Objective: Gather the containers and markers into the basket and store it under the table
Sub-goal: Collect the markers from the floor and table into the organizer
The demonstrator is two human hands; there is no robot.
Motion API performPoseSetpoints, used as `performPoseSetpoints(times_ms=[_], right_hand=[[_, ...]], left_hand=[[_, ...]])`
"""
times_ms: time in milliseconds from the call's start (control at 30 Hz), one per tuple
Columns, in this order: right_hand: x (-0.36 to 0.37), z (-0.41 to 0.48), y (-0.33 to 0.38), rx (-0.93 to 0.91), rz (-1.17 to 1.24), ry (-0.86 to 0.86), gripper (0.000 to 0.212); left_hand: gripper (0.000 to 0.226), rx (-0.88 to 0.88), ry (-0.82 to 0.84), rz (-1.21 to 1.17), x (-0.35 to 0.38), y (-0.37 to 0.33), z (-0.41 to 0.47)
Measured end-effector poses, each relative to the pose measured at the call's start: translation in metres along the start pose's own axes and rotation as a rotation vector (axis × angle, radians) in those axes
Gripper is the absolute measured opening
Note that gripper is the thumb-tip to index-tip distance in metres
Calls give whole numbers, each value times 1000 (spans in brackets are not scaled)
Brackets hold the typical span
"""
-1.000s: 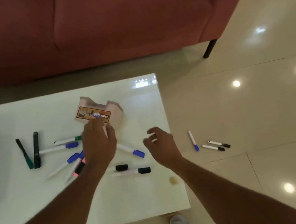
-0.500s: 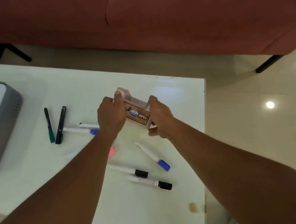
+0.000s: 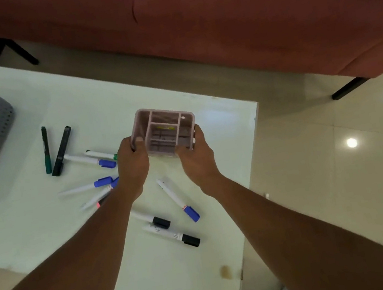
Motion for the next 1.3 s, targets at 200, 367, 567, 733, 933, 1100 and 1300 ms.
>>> performPoseSetpoints(times_ms=[200, 367, 567, 733, 933, 1100, 1300], right_hand=[[-3, -5, -9, 53, -13, -9, 47], [-84, -27, -13, -95, -146, -113, 39], [-243, -64, -100, -97, -370, -159, 21], [-367, -85, -240, 170, -675, -119, 22], [-425, -73, -393, 359, -906, 44, 26], [-439, -43, -490, 378, -989, 105, 23], [-440, -23, -548, 254, -1116, 123, 27]], left_hand=[[48, -59, -124, 104, -4, -4, -9], [27, 418, -384, 275, 33, -67, -117], [16, 607, 106, 354, 221, -68, -252], [22, 473, 461, 627, 364, 10, -286], [32, 511, 660, 987, 476, 117, -263], [16, 380, 600, 964, 531, 182, -222], [43, 341, 504, 944, 585, 223, -199]])
Point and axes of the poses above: each hand's wrist, its own z-axis towards the middle knuckle, its own x-axis out of the palm, y = z × x, the point moved 10 cm from there along z, towards the middle knuckle, and after that the axes turned 8 degrees about z, right-handed, at the moved point
